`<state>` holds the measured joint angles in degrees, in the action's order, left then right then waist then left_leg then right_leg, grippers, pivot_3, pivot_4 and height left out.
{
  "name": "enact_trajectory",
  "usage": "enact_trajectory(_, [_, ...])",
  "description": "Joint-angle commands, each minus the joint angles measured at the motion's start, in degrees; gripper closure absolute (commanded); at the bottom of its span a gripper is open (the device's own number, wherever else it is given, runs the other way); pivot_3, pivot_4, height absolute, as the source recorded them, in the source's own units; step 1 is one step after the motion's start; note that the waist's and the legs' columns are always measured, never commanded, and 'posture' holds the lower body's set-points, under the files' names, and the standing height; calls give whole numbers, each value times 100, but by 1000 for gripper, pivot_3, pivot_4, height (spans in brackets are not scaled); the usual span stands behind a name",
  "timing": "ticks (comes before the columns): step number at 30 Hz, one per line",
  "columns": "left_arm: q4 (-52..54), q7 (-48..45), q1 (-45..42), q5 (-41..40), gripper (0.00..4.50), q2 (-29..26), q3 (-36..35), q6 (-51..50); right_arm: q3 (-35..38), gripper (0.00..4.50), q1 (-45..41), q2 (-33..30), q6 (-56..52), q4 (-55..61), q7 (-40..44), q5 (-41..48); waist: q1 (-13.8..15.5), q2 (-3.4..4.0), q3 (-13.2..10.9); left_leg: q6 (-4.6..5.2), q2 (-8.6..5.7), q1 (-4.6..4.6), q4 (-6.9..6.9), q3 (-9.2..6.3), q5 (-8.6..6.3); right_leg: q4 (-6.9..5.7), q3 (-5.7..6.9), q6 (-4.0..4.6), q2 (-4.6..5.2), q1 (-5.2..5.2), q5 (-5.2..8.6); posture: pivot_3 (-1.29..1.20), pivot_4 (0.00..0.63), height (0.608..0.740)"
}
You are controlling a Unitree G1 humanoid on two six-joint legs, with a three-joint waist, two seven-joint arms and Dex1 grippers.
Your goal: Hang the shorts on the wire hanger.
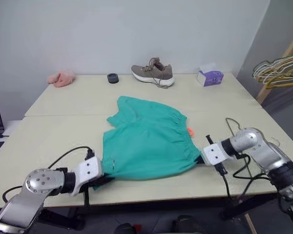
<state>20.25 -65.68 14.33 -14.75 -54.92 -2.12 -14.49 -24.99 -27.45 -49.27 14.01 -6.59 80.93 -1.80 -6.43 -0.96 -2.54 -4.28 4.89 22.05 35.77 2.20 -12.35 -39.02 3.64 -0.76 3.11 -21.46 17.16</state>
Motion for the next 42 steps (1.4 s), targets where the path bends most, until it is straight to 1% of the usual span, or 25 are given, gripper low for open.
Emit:
enact_trajectory(1, [539,-513,398,-366,4500,-397,-109,-231,289,4476,299,-471,-431,845,428,448,-2,3,-3,0,1,0,0,0,0,0,1,1,0,-5,1,-156,0,740])
enact_trajectory(2, [653,-621,554,-465,4500,-487,-159,-300,325,4476,450,-616,-532,1046,494,530,-1,6,-4,-1,3,-3,0,-1,-1,0,3,4,0,-27,3,-158,0,740])
enact_trajectory(5, [878,-838,924,-688,4500,-682,-318,-427,415,4476,821,-956,-750,1562,580,745,2,7,-6,-3,2,-5,2,-1,-2,-1,4,13,0,-27,8,-161,0,740])
enact_trajectory(7, [959,-908,1075,-790,4500,-740,-406,-464,451,4476,974,-1067,-935,1849,561,874,-1,8,-8,-3,2,-6,4,-2,-2,-2,5,38,1,-26,23,-164,0,740])
enact_trajectory(10, [996,-920,1166,-867,4500,-692,-438,-410,414,4476,1046,-1023,-1079,2057,399,831,-5,8,-8,-3,2,-8,6,-4,-2,-2,5,42,2,-25,24,-164,0,740])
enact_trajectory(13, [912,-830,1182,-760,4500,-600,-355,-306,308,4476,1038,-949,-1322,2201,386,753,-4,4,-9,-3,1,-7,7,-3,-2,-2,4,43,2,-24,25,-163,0,740])
enact_trajectory(16, [843,-756,1243,-659,4500,-604,-338,-333,318,3905,1056,-945,-1605,2379,459,875,-1,3,-10,-3,1,-6,5,-3,-2,-1,5,42,2,-25,25,-159,0,740])
enact_trajectory(19, [898,-631,1231,-825,3822,-475,-410,-464,382,2851,1078,-946,-1752,2484,510,1007,0,3,-10,-5,2,-5,2,-5,-4,-1,8,40,1,-26,26,-156,0,740])
enact_trajectory(21, [972,-608,1250,-928,3198,-432,-450,-548,412,2144,1097,-964,-1810,2530,537,1082,0,-1,-12,-7,2,-5,2,-5,-5,-1,8,40,1,-26,26,-155,0,740])
enact_trajectory(23, [1089,-596,1276,-1131,2605,-380,-498,-707,507,1456,1126,-993,-2053,2638,581,1362,0,-1,-13,-6,2,-6,3,-5,-5,-1,8,40,2,-26,26,-155,0,740])
enact_trajectory(25, [1224,-574,1272,-1451,2000,-320,-598,-937,650,748,1142,-965,-2389,2743,535,1693,1,-3,-14,-7,2,-5,3,-6,-5,-1,7,47,2,-26,30,-156,0,740])
enact_trajectory(27, [1343,-568,1259,-1738,1430,-292,-720,-1157,780,134,1145,-920,-2641,2795,444,1913,1,-8,-17,-6,2,-5,4,-8,-5,-1,8,49,2,-25,31,-156,0,740])
enact_trajectory(28, [1408,-583,1276,-1883,1122,-302,-809,-1271,879,0,1128,-872,-2860,2825,354,2083,1,-8,-16,-6,2,-5,4,-8,-5,-1,9,50,2,-25,32,-157,0,740])
enact_trajectory(29, [1474,-590,1291,-2014,889,-319,-890,-1383,974,0,1109,-819,-3069,2857,271,2252,-1,-10,-18,-6,2,-6,4,-9,-5,-1,8,50,2,-24,32,-156,0,740])
enact_trajectory(30, [1555,-578,1300,-2110,540,-349,-957,-1489,1083,0,1088,-763,-3323,2897,172,2449,-2,-12,-19,-7,2,-6,4,-10,-5,-1,9,50,2,-24,32,-156,0,740])
enact_trajectory(32, [1660,-452,1211,-2172,30,-333,-1042,-1595,1294,0,1065,-622,-3722,2957,-69,2745,-1,-11,-20,-7,1,-6,4,-12,-5,-1,9,50,1,-23,32,-158,0,740])
enact_trajectory(33, [1690,-364,1140,-2163,30,-302,-1064,-1610,1389,0,1064,-551,-3870,2979,-195,2852,0,-12,-19,-7,0,-6,4,-12,-5,-1,9,51,2,-23,32,-158,0,740])
enact_trajectory(35, [1653,34,695,-2101,30,-83,-1039,-1555,1659,0,1054,-274,-4177,2949,-668,3051,3,-11,-19,-6,0,-5,5,-14,-5,-1,11,51,1,-21,32,-157,0,740])
enact_trajectory(38, [1517,935,-378,-2051,30,537,-840,-1626,2184,0,1026,401,-4550,2697,-1826,3144,53,-23,-19,-5,-3,-5,12,-21,-4,-2,12,44,1,-13,28,-164,0,740])
enact_trajectory(39, [1473,1136,-668,-2016,30,703,-771,-1677,2332,0,1037,604,-4639,2596,-2246,3041,60,-29,-15,-5,-4,-5,21,-30,-4,-3,19,27,0,-2,17,-174,0,740])
enact_trajectory(42, [1359,1441,-1243,-1998,30,966,-614,-1790,2785,0,1119,1192,-4839,2232,-3616,2642,53,-36,-7,-4,-8,-8,23,-23,-3,2,11,1,1,5,1,-189,0,740])
